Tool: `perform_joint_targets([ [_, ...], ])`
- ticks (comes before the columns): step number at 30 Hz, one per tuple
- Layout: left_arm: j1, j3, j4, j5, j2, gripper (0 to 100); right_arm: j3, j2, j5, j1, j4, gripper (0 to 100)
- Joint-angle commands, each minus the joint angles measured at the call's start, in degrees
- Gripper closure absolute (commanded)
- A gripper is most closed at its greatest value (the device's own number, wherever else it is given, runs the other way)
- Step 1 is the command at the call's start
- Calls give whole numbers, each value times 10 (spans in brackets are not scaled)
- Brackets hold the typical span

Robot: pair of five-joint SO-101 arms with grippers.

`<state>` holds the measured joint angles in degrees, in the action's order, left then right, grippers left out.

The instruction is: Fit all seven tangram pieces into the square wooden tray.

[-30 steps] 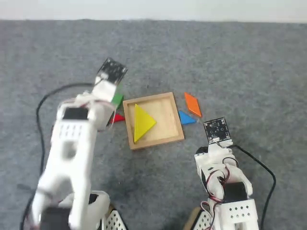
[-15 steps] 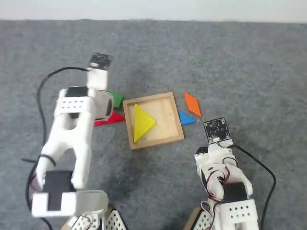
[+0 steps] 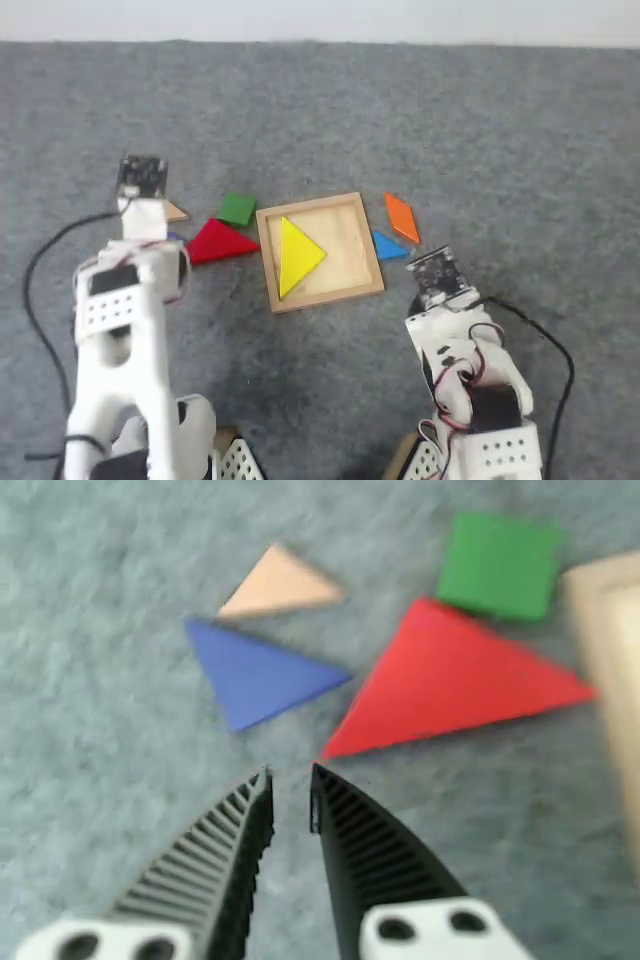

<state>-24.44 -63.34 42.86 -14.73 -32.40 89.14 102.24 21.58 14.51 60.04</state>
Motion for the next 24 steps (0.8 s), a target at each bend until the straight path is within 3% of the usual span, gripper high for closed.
perform_joint_targets([
  [1, -27, -56, -69, -58, -30, 928, -69, -1, -19, 54, -17, 983],
  [6, -25, -81, -86, -90, -46, 929, -92, -141, -69, 134, -118, 983],
  [11, -27, -95, -87, -91, -57, 930, -245, -421, -70, 181, -173, 983],
  [17, -29, -118, -110, -92, -84, 930, -455, -775, -70, 193, -208, 980],
  [24, -28, -168, -112, -93, -168, 928, -529, -1001, -70, 190, -351, 980],
])
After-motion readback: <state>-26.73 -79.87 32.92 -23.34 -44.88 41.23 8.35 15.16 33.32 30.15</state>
